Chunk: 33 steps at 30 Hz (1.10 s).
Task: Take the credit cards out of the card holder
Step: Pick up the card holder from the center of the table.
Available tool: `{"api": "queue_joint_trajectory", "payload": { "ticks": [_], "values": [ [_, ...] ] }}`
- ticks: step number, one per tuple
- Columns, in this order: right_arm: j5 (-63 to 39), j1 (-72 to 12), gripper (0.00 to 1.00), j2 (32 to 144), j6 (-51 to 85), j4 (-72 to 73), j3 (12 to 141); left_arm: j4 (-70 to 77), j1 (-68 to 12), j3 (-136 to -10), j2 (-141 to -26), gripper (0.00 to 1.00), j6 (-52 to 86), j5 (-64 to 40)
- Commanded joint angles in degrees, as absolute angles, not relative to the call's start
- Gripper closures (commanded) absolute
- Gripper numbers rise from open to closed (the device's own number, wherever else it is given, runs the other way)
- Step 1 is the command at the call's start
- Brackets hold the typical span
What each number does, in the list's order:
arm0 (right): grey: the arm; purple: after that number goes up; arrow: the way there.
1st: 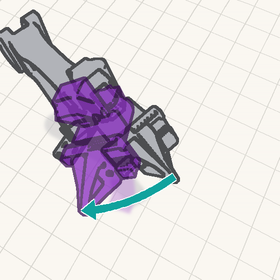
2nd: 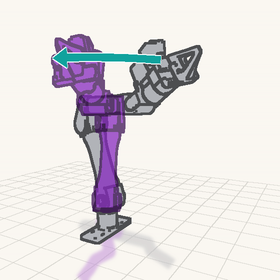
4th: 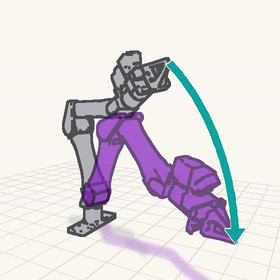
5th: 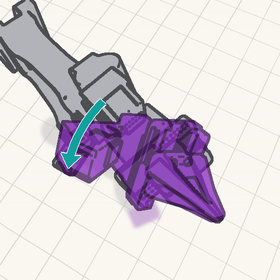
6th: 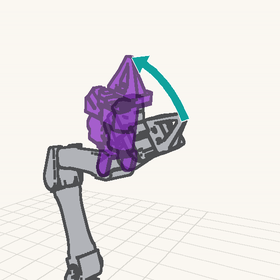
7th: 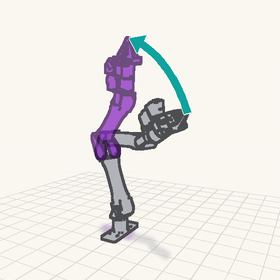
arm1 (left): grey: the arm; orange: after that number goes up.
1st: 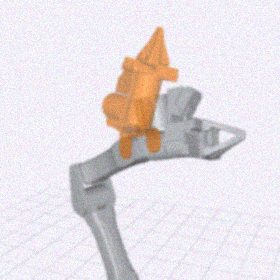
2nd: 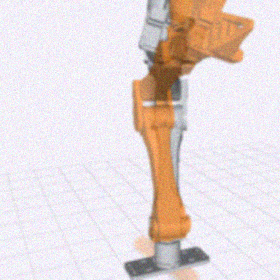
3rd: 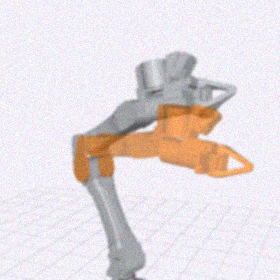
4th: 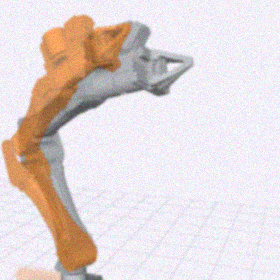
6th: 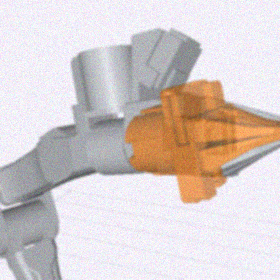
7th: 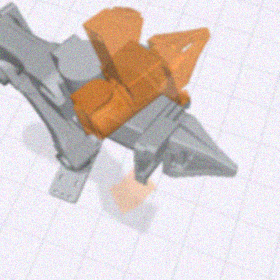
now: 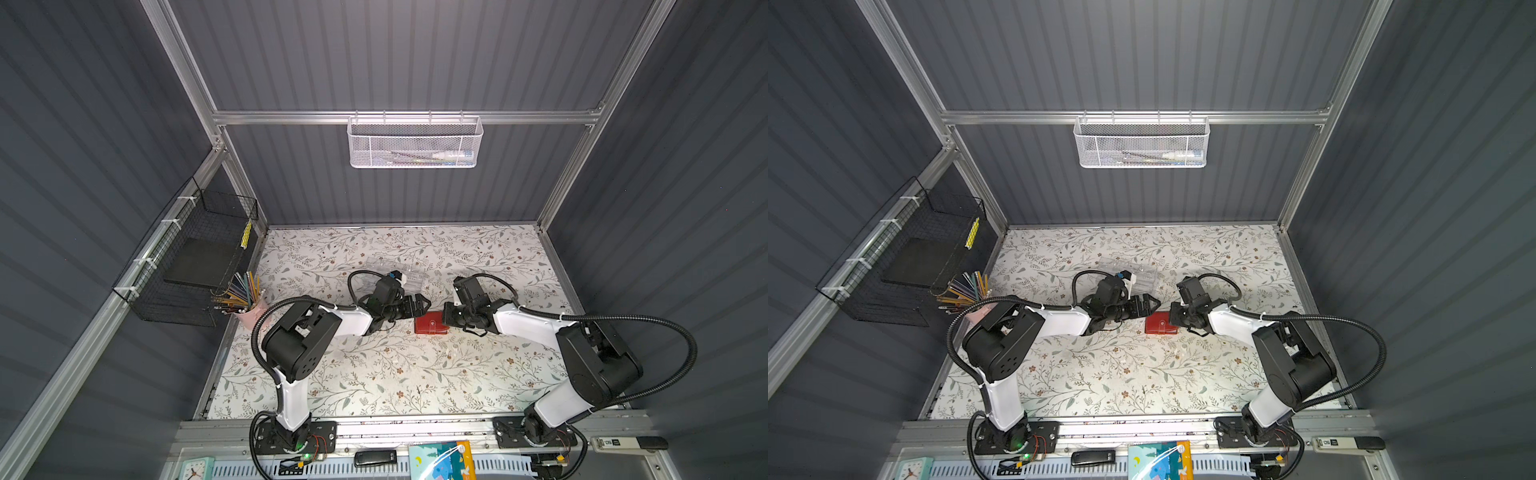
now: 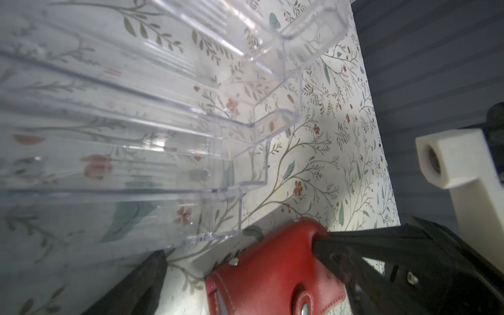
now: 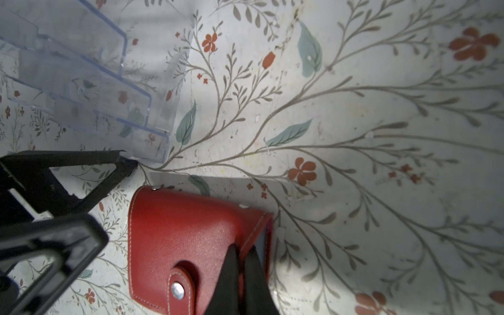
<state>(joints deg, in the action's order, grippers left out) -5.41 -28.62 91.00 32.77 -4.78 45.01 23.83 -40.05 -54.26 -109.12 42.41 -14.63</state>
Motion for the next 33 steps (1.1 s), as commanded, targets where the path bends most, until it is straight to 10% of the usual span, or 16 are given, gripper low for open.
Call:
{"api": "queue_joint_trajectory", "payload": {
  "ticks": [1, 33],
  "values": [
    [-4.9, -27.13, 0.99, 89.56, 31.16, -7.74, 44.95, 22.67, -40.25, -56.71, -110.88, 0.0, 41.12, -13.88],
    [-14.69, -25.91, 1.0, 81.12, 18.64, -19.12, 57.57, 34.67, -35.29, -50.62, -104.15, 0.0, 37.14, -37.2]
  ]
}}
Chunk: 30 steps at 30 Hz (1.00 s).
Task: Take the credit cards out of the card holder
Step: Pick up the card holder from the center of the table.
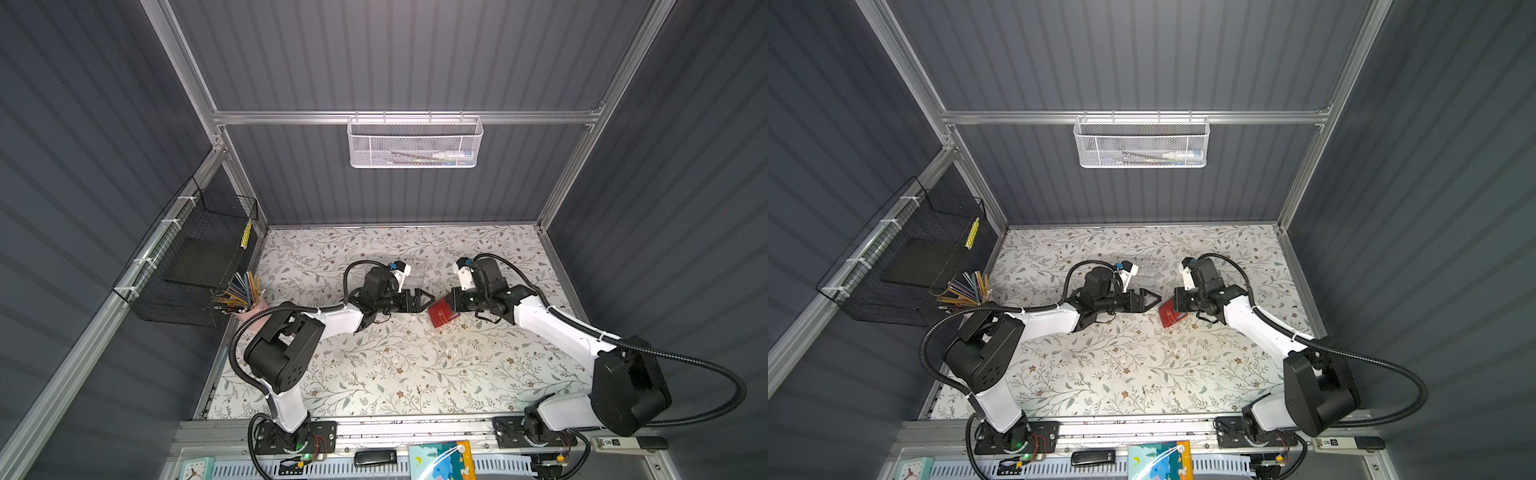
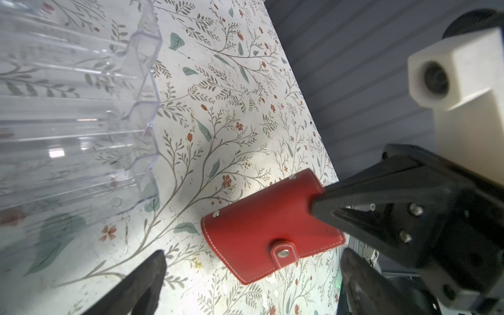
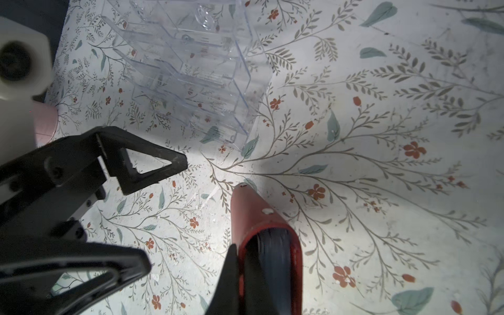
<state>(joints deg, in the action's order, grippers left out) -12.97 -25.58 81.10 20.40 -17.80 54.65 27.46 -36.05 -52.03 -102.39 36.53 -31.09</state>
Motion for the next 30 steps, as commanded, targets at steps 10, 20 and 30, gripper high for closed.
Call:
{"api": "queue_joint_trajectory", "payload": {
  "ticks": [10, 20, 30],
  "values": [
    [-18.7, -25.87, 1.0, 80.64, 17.21, -20.39, 59.93, 51.4, -34.07, -46.57, -108.36, 0.01, 41.81, -42.49],
    [-25.98, -25.89, 1.0, 81.81, 15.69, -21.86, 63.31, 65.65, -32.14, -45.38, -112.59, 0.02, 45.0, -47.22],
    [-29.42, -25.88, 1.0, 85.26, 14.24, -23.59, 65.58, 69.08, -32.16, -44.7, -112.73, 0.08, 45.44, -48.04]
  ]
}}
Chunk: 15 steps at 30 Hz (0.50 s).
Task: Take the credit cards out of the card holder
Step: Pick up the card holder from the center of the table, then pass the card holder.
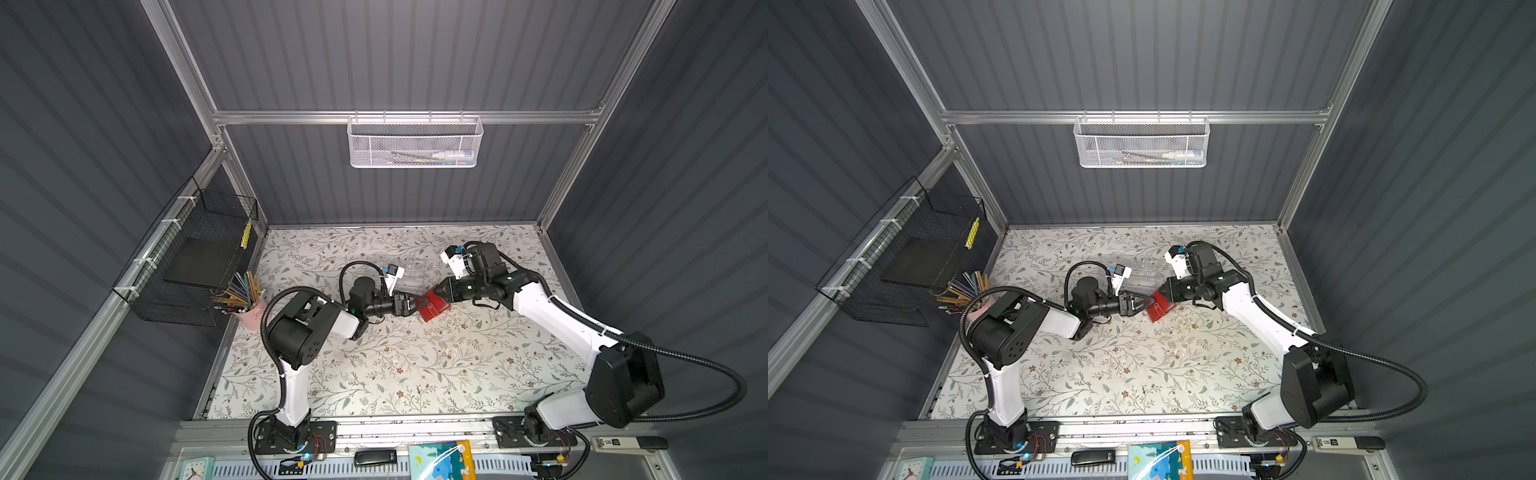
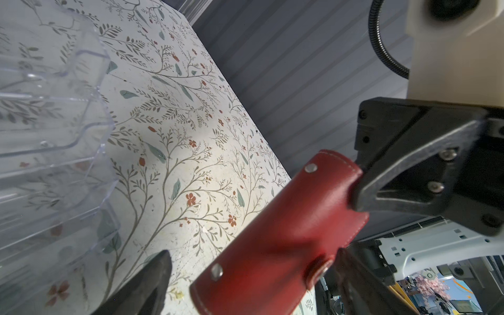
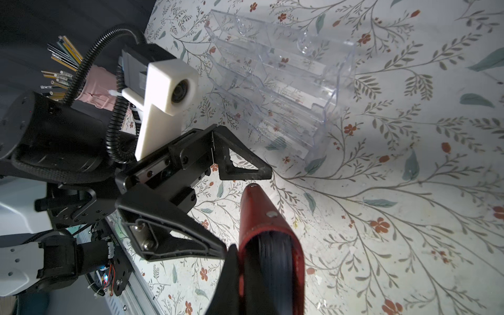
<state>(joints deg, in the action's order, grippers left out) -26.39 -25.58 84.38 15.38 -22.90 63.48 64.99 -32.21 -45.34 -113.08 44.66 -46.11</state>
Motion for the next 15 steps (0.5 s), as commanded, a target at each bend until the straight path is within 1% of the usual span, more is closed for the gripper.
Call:
{"api": "queue_joint_trajectory", "payload": {
  "ticks": [1, 7, 11, 15],
  "values": [
    [-30.06, -25.89, 1.0, 85.68, 14.16, -23.48, 65.87, 69.28, -32.17, -44.79, -112.58, 0.09, 45.66, -48.29],
    [-32.16, -25.9, 1.0, 87.22, 13.8, -22.92, 67.04, 69.85, -32.17, -44.86, -112.65, 0.12, 45.73, -49.23],
    [-32.17, -25.83, 1.0, 88.65, 13.88, -23.18, 68.71, 70.43, -32.16, -44.28, -112.61, 0.17, 45.8, -49.48],
    [-32.47, -25.71, 1.0, 89.71, 13.83, -23.37, 70.36, 70.61, -32.17, -43.51, -112.74, 0.19, 45.32, -49.26]
  ]
}}
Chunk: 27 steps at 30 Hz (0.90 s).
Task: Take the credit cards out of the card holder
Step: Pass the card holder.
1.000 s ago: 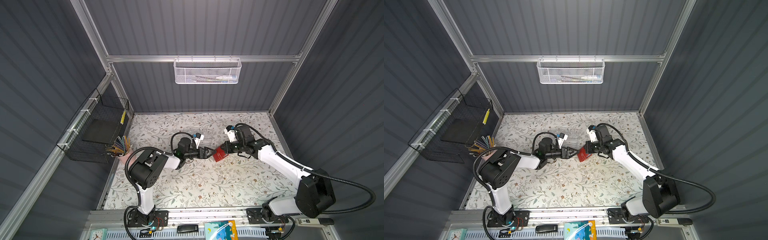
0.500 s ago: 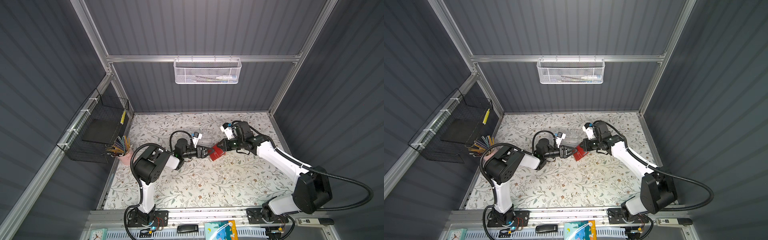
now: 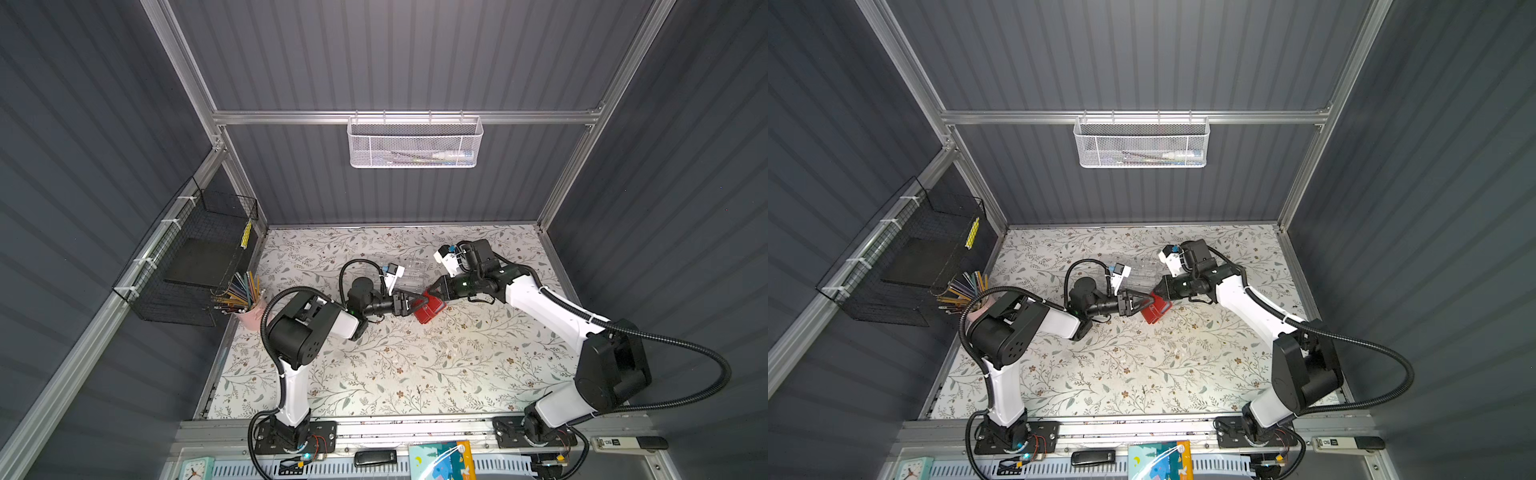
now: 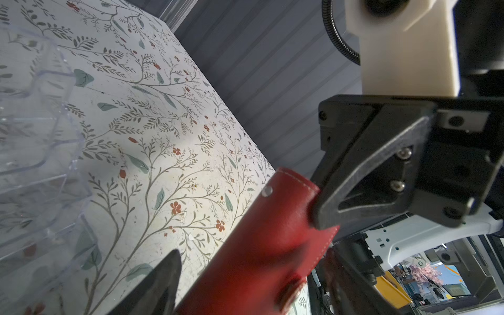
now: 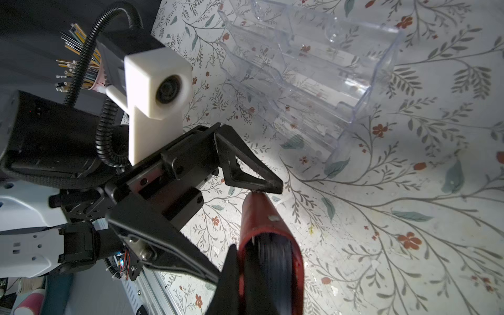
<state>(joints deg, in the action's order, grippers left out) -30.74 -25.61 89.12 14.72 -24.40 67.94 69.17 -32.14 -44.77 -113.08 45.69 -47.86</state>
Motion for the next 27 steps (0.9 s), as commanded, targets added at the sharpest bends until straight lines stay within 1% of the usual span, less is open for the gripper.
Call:
{"api": "queue_joint_trajectory", "payload": {
  "ticks": [1, 4, 7, 10, 16, 23, 26, 27],
  "values": [
    [-32.43, -25.71, 1.0, 90.06, 13.72, -23.63, 70.93, 70.73, -32.17, -43.34, -112.87, 0.21, 45.43, -49.31],
    [-32.4, -25.51, 1.0, 91.17, 13.47, -24.44, 72.57, 71.15, -32.17, -43.01, -112.45, 0.26, 45.44, -49.31],
    [-31.97, -24.86, 1.0, 91.83, 13.61, -24.44, 73.56, 70.73, -32.17, -42.24, -111.29, 0.28, 45.07, -48.88],
    [-32.43, -24.45, 1.0, 92.66, 13.16, -24.76, 74.65, 70.57, -32.12, -41.34, -110.3, 0.33, 45.18, -48.96],
    [-32.99, -24.36, 1.0, 94.46, 12.26, -25.28, 76.77, 70.56, -32.1, -40.68, -108.49, 0.53, 45.79, -48.89],
    [-32.78, -24.43, 1.0, 95.67, 12.53, -24.73, 77.79, 67.83, -32.18, -40.78, -106.04, 0.7, 44.93, -48.44],
    [-32.07, -24.43, 0.93, 95.75, 13.48, -24.33, 78.1, 65.72, -32.25, -40.78, -104.97, 0.8, 44.11, -47.76],
    [-31.55, -24.37, 0.9, 95.72, 13.93, -24.26, 78.06, 64.96, -32.26, -40.78, -104.55, 0.82, 43.76, -47.44]
  ]
}}
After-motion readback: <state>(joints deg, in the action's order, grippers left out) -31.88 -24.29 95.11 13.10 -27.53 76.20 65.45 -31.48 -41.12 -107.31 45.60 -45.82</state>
